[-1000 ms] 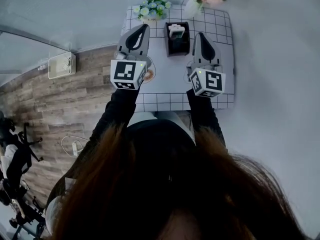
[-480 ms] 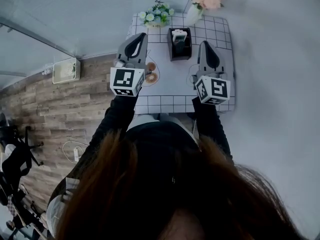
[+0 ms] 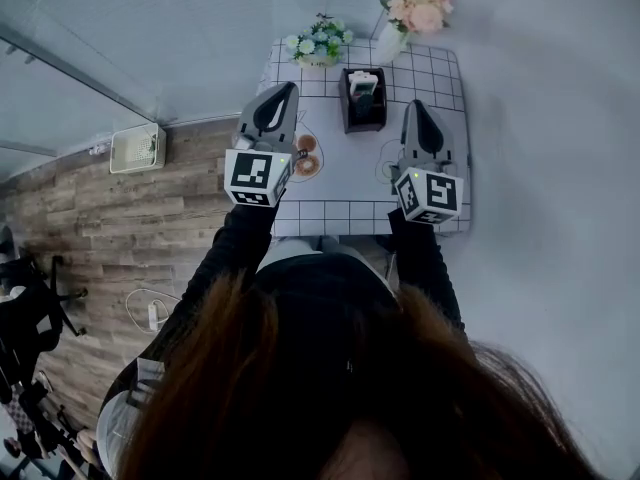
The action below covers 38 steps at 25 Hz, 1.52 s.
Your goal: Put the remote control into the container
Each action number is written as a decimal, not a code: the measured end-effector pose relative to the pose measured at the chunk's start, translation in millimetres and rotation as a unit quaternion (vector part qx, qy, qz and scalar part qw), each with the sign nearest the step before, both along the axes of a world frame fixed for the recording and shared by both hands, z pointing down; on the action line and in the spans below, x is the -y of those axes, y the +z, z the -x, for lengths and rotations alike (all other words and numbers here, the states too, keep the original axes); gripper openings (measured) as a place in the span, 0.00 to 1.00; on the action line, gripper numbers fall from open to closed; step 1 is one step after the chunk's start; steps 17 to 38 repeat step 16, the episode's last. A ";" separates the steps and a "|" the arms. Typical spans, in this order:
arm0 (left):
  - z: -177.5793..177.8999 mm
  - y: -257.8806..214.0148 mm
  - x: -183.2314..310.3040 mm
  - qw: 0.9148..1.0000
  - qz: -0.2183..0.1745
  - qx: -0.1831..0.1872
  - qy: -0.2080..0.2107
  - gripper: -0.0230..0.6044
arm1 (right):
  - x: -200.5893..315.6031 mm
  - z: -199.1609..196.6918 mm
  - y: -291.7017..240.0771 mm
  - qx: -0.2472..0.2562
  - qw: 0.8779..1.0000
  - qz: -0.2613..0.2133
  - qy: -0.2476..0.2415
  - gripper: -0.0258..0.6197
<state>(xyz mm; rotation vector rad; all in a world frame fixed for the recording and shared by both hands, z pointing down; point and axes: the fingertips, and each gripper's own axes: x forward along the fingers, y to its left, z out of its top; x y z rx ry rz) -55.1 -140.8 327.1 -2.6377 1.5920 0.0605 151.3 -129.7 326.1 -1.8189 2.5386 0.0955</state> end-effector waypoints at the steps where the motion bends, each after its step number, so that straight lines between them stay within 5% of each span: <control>1: 0.0 0.7 -0.5 1.000 0.001 0.000 0.000 0.05 | 0.1 -0.9 0.5 0.001 1.000 0.000 0.001 0.07; 38: -6.2 2.6 0.3 1.000 0.005 -0.002 0.002 0.05 | 2.3 -8.0 2.8 0.004 1.000 0.003 0.010 0.07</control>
